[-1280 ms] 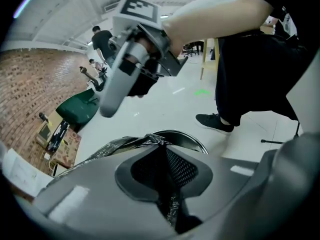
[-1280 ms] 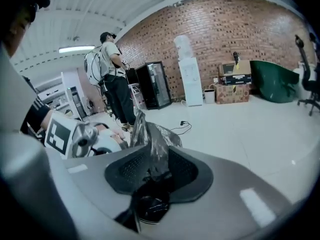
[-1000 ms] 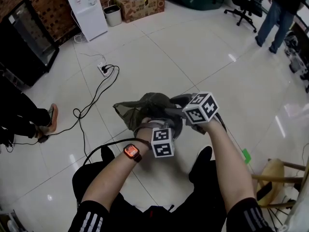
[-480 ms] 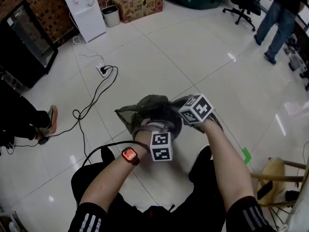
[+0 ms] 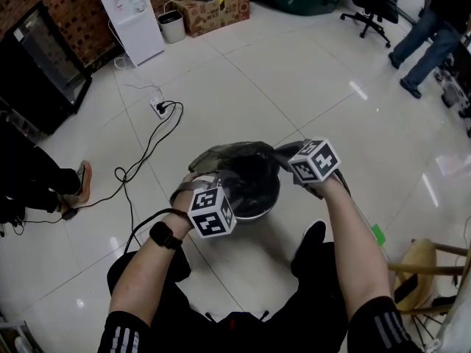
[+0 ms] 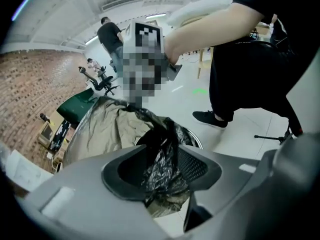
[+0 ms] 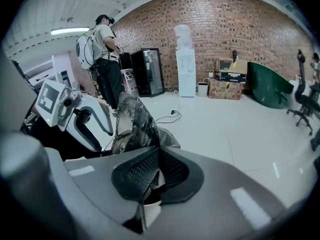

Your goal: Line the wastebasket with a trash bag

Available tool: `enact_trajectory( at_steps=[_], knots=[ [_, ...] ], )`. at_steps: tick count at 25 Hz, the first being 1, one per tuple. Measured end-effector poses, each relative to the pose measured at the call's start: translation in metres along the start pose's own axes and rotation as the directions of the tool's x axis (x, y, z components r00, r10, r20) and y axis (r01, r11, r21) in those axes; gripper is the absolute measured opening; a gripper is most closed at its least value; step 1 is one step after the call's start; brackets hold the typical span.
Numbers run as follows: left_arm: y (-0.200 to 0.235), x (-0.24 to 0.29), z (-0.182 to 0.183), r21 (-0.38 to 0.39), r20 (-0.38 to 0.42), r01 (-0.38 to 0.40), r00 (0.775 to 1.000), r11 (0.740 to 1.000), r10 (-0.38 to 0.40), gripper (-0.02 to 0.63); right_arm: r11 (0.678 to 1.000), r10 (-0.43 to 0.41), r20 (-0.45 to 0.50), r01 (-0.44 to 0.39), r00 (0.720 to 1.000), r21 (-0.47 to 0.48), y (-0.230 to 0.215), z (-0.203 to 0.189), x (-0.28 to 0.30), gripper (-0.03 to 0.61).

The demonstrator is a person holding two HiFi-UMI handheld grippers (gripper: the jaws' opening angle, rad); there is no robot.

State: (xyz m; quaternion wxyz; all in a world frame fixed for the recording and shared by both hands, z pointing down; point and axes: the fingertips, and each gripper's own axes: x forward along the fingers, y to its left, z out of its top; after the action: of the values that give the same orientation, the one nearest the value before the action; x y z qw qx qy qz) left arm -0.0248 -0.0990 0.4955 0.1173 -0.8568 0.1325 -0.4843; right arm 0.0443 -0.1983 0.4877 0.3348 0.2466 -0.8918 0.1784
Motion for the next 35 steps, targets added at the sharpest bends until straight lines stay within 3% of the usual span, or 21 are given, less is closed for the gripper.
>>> enact_trajectory(
  at_steps=[6,12,13,16,21,25,28,31,35],
  knots=[
    [0.002,0.005,-0.042,-0.051,-0.09,0.026,0.996,0.998,-0.03,0.212,1.0,0.006,-0.001,-0.006,1.0,0.005,-0.004,-0.005,-0.01,0.006],
    [0.005,0.03,-0.079,-0.137,-0.156,0.028,0.987,0.99,-0.05,0.206,0.996,0.05,-0.078,-0.043,0.996,0.084,-0.004,-0.04,0.007,0.006],
    [0.006,0.034,-0.085,-0.147,-0.168,0.023,0.985,0.989,-0.048,0.177,0.993,0.056,-0.088,-0.046,0.995,0.109,-0.006,-0.046,0.011,0.006],
    [0.005,0.043,-0.098,-0.16,-0.2,0.025,0.978,0.987,-0.057,0.011,0.985,0.072,-0.112,-0.052,0.991,0.165,-0.01,-0.062,0.017,0.006],
    [0.004,0.04,-0.102,-0.158,-0.206,0.026,0.977,0.987,-0.059,0.002,0.983,0.046,-0.108,-0.026,0.993,0.18,-0.017,-0.059,0.015,0.006],
    [0.005,0.016,-0.09,-0.127,-0.172,0.017,0.984,0.992,-0.039,0.002,0.977,-0.02,-0.098,0.04,0.995,0.207,-0.032,-0.052,0.006,0.006],
    [-0.001,-0.001,-0.078,-0.101,-0.136,0.017,0.99,0.995,-0.031,0.001,0.968,-0.009,-0.086,0.03,0.996,0.251,-0.035,-0.054,-0.001,0.006],
    [-0.025,0.001,-0.078,-0.068,-0.141,0.069,0.987,0.995,-0.078,0.001,0.958,0.039,-0.131,0.0,0.991,0.285,-0.03,-0.074,0.0,0.006],
    [-0.059,0.015,-0.101,-0.038,-0.219,0.158,0.962,0.987,-0.162,0.001,0.942,0.06,-0.207,0.013,0.976,0.334,-0.032,-0.108,0.007,0.006]
  ],
)
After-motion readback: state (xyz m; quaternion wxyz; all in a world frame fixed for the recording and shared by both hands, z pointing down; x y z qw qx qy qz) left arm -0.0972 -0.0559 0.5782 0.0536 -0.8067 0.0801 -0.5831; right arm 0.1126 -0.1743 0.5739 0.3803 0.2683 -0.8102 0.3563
